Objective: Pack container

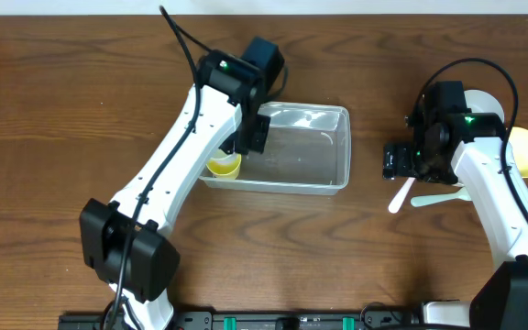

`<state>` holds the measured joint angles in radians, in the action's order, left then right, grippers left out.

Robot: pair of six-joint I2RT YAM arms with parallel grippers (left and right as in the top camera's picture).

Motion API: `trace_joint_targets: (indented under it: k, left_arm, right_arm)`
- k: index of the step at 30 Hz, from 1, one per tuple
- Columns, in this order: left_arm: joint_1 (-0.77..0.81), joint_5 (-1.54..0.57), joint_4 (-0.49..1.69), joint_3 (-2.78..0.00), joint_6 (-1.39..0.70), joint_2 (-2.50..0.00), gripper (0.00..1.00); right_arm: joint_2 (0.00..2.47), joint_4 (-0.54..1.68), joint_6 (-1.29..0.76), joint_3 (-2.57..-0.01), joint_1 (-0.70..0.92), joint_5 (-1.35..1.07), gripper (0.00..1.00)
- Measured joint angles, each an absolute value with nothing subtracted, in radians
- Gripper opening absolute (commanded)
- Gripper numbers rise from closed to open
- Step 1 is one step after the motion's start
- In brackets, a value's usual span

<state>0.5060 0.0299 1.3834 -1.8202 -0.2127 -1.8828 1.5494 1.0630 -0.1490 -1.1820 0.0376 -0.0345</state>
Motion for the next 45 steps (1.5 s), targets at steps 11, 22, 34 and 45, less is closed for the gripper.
trace_joint_targets:
  k: [11, 22, 34, 45]
  left_arm:
    - [0.499, 0.031, 1.345, -1.777, -0.211, -1.883, 0.57]
    - [0.428, 0.098, 1.342, -1.777, -0.243, -1.778, 0.61]
    - [0.046, 0.07, 1.323, -1.784, -0.281, -1.481, 0.61]
    - [-0.012, -0.004, 1.191, -1.559, -0.281, -1.436, 0.61]
  right_arm:
    - [1.549, 1.065, -0.149, -1.182, 0.038, -0.035, 0.89]
    - [1.549, 1.04, -0.154, -1.185, 0.038, -0.027, 0.91]
    - [1.54, 1.082, -0.173, -1.475, -0.074, 0.149, 0.9]
    - [1.803, 1.089, -0.148, -1.474, -0.184, 0.173, 0.91]
